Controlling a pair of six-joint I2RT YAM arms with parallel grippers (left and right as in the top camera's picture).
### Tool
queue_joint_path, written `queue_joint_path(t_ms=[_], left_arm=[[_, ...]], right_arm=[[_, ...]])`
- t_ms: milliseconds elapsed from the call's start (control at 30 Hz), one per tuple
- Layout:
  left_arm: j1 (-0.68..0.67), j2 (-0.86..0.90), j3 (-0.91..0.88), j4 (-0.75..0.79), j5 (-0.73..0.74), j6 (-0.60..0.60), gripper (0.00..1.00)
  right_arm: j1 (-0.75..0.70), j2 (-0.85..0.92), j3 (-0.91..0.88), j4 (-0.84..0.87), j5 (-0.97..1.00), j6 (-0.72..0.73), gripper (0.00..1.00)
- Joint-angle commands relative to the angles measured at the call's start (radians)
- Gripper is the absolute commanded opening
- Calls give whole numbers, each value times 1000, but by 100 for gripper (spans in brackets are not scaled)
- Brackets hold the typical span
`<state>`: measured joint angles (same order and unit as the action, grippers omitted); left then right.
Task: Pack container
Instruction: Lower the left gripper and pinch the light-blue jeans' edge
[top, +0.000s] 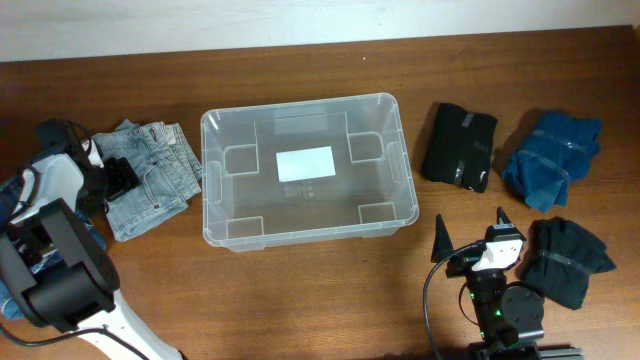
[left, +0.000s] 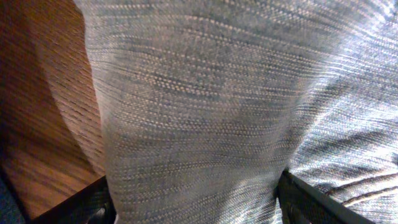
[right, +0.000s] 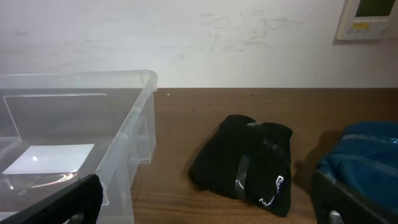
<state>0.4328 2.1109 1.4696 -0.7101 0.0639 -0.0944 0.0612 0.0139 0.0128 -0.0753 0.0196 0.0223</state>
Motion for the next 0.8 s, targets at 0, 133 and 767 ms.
queue_joint_path(t_ms=[0, 133, 767], left_arm=[[-13, 89, -83, -23, -42, 13, 79], [-13, 89, -87, -23, -41, 13, 70], [-13, 88, 118, -242, -27, 13, 1]], right_arm=[[-5, -8, -7, -3, 15, 0, 98], [-5, -8, -7, -3, 15, 0, 99], [-5, -8, -7, -3, 15, 0, 99]])
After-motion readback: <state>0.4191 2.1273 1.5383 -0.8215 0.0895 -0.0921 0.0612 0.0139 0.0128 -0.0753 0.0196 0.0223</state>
